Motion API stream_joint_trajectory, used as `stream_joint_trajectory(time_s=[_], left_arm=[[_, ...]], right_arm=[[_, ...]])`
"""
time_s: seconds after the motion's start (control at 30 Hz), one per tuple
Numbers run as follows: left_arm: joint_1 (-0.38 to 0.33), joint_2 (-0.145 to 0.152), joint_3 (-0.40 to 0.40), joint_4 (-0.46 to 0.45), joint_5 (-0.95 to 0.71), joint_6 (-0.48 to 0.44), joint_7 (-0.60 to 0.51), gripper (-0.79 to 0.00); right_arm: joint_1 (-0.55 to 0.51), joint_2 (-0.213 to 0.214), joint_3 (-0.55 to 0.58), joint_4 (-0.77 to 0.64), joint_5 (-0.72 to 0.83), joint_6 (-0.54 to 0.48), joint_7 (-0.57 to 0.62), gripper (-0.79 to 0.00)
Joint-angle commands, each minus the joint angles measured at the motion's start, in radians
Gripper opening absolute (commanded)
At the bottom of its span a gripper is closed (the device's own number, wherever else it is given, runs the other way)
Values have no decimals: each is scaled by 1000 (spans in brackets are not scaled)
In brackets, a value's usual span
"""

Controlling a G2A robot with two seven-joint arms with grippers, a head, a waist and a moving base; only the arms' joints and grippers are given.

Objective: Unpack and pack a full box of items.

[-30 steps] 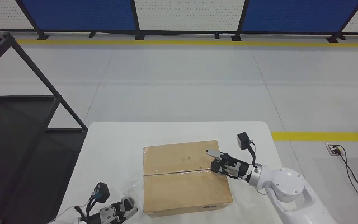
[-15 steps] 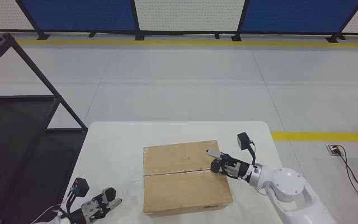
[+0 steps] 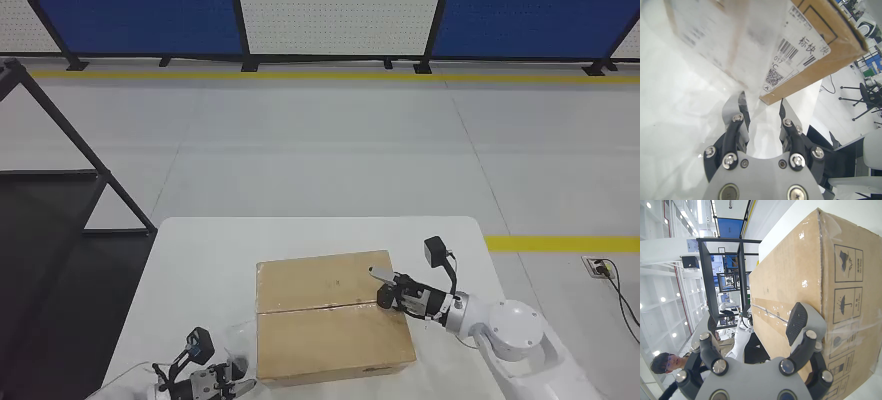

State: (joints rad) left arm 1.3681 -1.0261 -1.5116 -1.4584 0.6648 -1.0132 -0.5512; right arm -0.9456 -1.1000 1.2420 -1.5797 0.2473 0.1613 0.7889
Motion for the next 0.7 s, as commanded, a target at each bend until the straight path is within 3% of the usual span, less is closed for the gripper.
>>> stream_joint_trajectory(time_s=[0.0,0.37,0.67], left_arm=[[11,8,1,-15,-59,1,-20,-443],[109,82,-54,-140,-492,1,-205,-422],[160,127,-88,-191,-655,1,-257,-422]], right_arm=[[0,0,0,0,0,0,0,0],[0,0,0,0,0,0,0,0],[0,0,0,0,0,0,0,0]])
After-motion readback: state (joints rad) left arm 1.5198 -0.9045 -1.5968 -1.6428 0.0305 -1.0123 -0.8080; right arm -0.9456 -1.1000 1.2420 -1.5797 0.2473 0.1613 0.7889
